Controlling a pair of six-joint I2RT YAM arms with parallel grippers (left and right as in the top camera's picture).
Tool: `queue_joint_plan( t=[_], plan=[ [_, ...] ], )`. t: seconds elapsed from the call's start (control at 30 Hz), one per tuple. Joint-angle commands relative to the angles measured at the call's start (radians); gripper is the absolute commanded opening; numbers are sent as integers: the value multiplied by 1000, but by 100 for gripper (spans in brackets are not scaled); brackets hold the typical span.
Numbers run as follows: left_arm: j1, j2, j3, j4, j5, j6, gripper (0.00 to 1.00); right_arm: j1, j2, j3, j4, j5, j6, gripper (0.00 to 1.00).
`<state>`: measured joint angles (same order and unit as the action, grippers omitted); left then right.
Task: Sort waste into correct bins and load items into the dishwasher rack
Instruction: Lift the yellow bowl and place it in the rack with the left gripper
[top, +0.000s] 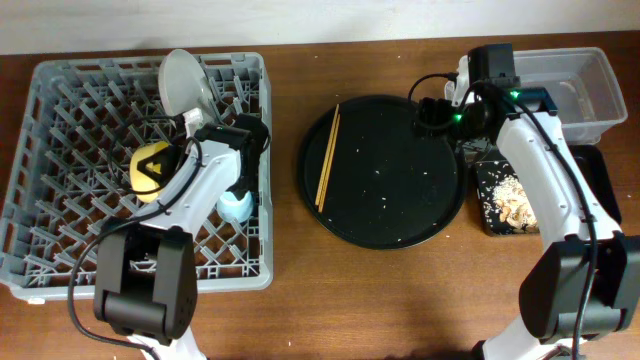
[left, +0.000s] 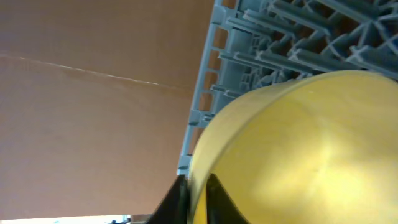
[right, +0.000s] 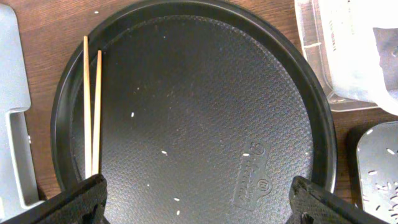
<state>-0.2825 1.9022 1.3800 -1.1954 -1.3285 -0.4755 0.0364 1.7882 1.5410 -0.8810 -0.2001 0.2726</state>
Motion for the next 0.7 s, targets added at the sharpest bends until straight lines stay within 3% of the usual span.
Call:
queue_joint_plan(
  t=[0.0, 0.07, 0.1, 0.2, 0.3, 0.47, 0.57, 0.67],
  plan=[
    [-13, 5, -3, 3, 38, -2, 13, 3, 5, 6, 3, 13, -6, 97],
    [-30, 5, -3, 3, 23, -2, 40, 3, 5, 6, 3, 13, -6, 97],
    [-41, 5, -3, 4, 20, -2, 47, 3, 5, 6, 3, 13, -6, 97],
    [-85, 5, 0, 6, 21, -2, 55, 3, 5, 6, 3, 13, -6, 97],
    [-127, 5, 23, 6, 24, -2, 56, 3, 5, 6, 3, 13, -6, 97],
    [-161, 5, 126, -5, 40, -2, 71, 3, 5, 6, 3, 13, -6, 97],
    [-161, 5, 214, -46, 150, -2, 75, 3, 5, 6, 3, 13, -6, 97],
    [-161, 5, 335, -101, 384, -2, 75, 4, 5, 6, 1, 7, -6, 97]
  ],
)
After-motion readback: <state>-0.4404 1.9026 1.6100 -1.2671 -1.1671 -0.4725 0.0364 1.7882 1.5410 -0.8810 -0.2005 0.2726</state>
